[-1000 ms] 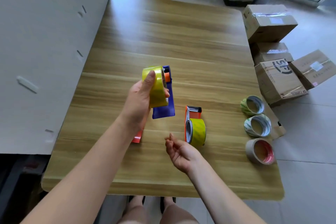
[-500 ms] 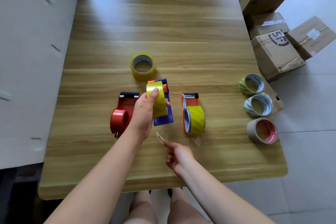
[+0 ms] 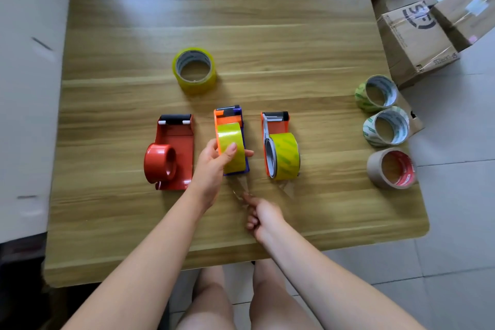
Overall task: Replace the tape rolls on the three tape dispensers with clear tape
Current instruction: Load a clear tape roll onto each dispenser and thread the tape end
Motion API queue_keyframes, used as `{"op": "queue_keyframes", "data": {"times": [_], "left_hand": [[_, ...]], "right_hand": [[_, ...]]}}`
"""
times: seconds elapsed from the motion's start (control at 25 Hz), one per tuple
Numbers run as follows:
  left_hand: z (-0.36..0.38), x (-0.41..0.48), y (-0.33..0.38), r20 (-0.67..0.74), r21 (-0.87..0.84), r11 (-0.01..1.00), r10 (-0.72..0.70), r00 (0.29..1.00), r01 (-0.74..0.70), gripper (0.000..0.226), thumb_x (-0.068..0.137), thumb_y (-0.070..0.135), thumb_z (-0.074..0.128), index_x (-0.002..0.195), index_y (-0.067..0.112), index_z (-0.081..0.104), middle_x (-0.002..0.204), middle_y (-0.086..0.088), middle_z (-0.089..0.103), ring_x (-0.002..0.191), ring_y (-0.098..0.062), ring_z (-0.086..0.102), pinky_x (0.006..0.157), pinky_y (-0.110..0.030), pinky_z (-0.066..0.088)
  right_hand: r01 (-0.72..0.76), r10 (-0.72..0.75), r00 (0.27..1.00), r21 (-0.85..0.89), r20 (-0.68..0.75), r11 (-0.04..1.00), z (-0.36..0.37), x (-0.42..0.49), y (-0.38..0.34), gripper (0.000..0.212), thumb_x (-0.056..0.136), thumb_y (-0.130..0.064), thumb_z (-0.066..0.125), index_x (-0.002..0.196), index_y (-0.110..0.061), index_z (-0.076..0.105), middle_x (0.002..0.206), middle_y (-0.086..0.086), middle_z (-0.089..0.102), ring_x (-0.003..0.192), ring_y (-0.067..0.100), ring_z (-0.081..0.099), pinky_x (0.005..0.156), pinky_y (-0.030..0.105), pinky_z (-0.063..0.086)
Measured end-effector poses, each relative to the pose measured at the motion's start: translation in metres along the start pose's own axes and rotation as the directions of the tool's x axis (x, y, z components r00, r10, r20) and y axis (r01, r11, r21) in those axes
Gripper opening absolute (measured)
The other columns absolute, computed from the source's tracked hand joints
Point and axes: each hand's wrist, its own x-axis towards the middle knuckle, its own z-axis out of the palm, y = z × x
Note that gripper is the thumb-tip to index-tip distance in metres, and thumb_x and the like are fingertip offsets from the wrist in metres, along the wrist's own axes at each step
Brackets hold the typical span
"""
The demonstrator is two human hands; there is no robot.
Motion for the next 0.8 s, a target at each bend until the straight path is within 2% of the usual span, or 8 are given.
{"op": "queue_keyframes", "data": {"times": [0.2, 0.36, 0.44, 0.52, 0.64, 0.72, 0.8], "left_hand": [[-0.009, -0.003, -0.016, -0.028, 0.045, 0.999, -0.022, 0.999, 0.023, 0.025, 0.089, 0.018, 0.055, 0.112, 0.009, 0.053, 0.084, -0.002, 0.075, 0.087, -0.015, 0.068, 0.077, -0.023, 0.053], [-0.004, -0.005, -0.015, -0.072, 0.053, 0.998, -0.036, 0.997, 0.040, 0.021, 0.092, 0.014, 0.050, 0.112, 0.009, 0.051, 0.093, -0.009, 0.069, 0.085, -0.013, 0.067, 0.076, -0.022, 0.053], [-0.002, -0.006, -0.015, -0.073, 0.054, 0.997, -0.051, 0.996, 0.055, 0.017, 0.092, 0.015, 0.051, 0.108, 0.014, 0.052, 0.100, -0.012, 0.065, 0.090, -0.018, 0.064, 0.084, -0.029, 0.052], [-0.003, -0.005, -0.016, -0.071, 0.057, 0.995, -0.082, 0.994, 0.086, 0.018, 0.092, 0.014, 0.051, 0.109, 0.013, 0.051, 0.104, -0.014, 0.063, 0.094, -0.023, 0.061, 0.090, -0.035, 0.047], [-0.004, -0.001, -0.007, -0.101, 0.009, 0.988, -0.155, 0.983, 0.157, 0.021, 0.086, 0.007, 0.059, 0.104, 0.009, 0.049, 0.097, -0.013, 0.063, 0.087, -0.023, 0.061, 0.082, -0.033, 0.047], [-0.006, 0.000, 0.002, -0.136, -0.072, 0.977, -0.207, 0.969, 0.199, 0.041, 0.069, 0.001, 0.071, 0.102, 0.008, 0.047, 0.092, -0.011, 0.063, 0.082, -0.021, 0.061, 0.079, -0.033, 0.048], [-0.007, 0.000, 0.009, -0.153, -0.064, 0.977, -0.209, 0.966, 0.201, 0.062, 0.057, 0.006, 0.073, 0.111, 0.009, 0.044, 0.097, -0.010, 0.062, 0.090, -0.022, 0.061, 0.087, -0.037, 0.047]], "right_hand": [[0.007, -0.007, 1.000, -0.012, 0.003, 1.000, -0.003, 0.003, -0.001, 0.009, 0.085, -0.013, 0.066, 0.079, -0.008, 0.061, 0.026, -0.007, 0.028, 0.022, 0.007, 0.019, 0.031, 0.012, 0.018], [-0.016, 0.016, 1.000, -0.051, -0.009, 0.999, -0.005, 0.007, -0.002, 0.011, 0.083, -0.014, 0.069, 0.079, -0.008, 0.060, 0.026, -0.006, 0.029, 0.022, 0.008, 0.019, 0.031, 0.012, 0.019], [-0.020, 0.020, 1.000, -0.062, -0.007, 0.998, -0.003, 0.005, -0.003, 0.010, 0.083, -0.013, 0.068, 0.080, -0.008, 0.060, 0.027, -0.005, 0.030, 0.022, 0.008, 0.019, 0.031, 0.012, 0.019], [-0.017, 0.013, 0.999, -0.101, -0.037, 0.995, -0.001, 0.005, -0.002, 0.011, 0.082, -0.015, 0.069, 0.083, -0.007, 0.061, 0.036, -0.002, 0.035, 0.025, 0.009, 0.021, 0.032, 0.012, 0.020], [-0.011, -0.014, 0.992, -0.204, -0.121, 0.979, -0.001, 0.002, 0.000, 0.023, 0.077, -0.020, 0.074, 0.091, -0.007, 0.060, 0.056, 0.004, 0.043, 0.036, 0.012, 0.027, 0.032, 0.014, 0.024], [-0.061, 0.043, 0.996, -0.246, -0.078, 0.967, -0.003, -0.012, 0.004, 0.019, 0.078, -0.014, 0.072, 0.078, -0.009, 0.054, 0.052, 0.002, 0.036, 0.032, 0.011, 0.024, 0.031, 0.013, 0.022], [-0.129, 0.139, 0.990, -0.303, 0.014, 0.944, -0.003, -0.035, 0.008, 0.026, 0.081, -0.012, 0.067, 0.067, -0.014, 0.045, 0.042, -0.001, 0.029, 0.027, 0.009, 0.019, 0.032, 0.013, 0.019]]}}
